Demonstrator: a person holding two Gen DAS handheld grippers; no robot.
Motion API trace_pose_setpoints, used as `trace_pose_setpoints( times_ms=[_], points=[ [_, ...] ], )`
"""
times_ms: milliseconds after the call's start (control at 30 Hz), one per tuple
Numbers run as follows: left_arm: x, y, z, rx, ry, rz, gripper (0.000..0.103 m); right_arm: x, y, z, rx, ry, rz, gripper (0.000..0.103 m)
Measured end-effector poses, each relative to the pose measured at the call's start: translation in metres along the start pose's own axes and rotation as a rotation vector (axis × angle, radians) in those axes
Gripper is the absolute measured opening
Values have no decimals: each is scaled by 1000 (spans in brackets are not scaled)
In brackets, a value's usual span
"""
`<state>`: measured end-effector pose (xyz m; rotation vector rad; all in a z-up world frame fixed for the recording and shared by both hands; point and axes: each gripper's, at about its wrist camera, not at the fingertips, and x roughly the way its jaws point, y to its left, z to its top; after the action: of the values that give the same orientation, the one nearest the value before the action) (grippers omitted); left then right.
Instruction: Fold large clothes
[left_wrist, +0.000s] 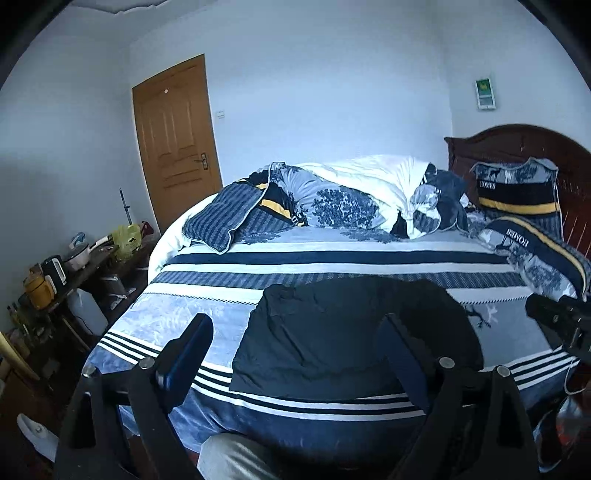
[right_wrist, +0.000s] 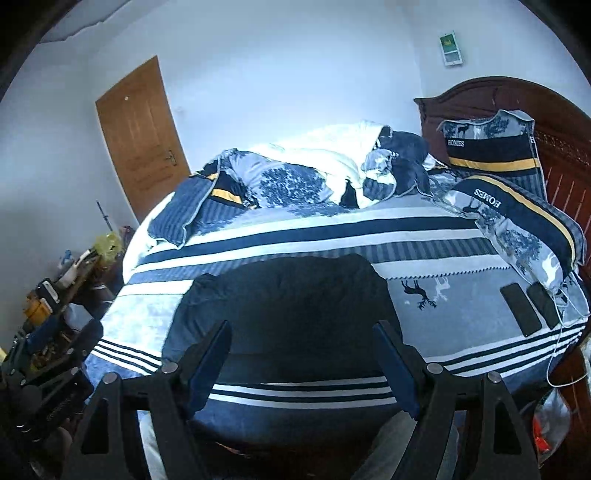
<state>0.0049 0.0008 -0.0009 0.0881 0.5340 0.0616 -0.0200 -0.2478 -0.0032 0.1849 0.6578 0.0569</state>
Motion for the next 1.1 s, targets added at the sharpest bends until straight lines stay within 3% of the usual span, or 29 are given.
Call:
trace_pose_setpoints(
  times_ms=[167, 1100],
  points=[
    [0, 4, 0, -47, 28, -47, 96, -8, 7, -4, -23, -18, -12, 81],
    [41, -9, -8, -57, 96, -5, 96, 35, 1, -9, -47, 48, -82, 81]
  ],
)
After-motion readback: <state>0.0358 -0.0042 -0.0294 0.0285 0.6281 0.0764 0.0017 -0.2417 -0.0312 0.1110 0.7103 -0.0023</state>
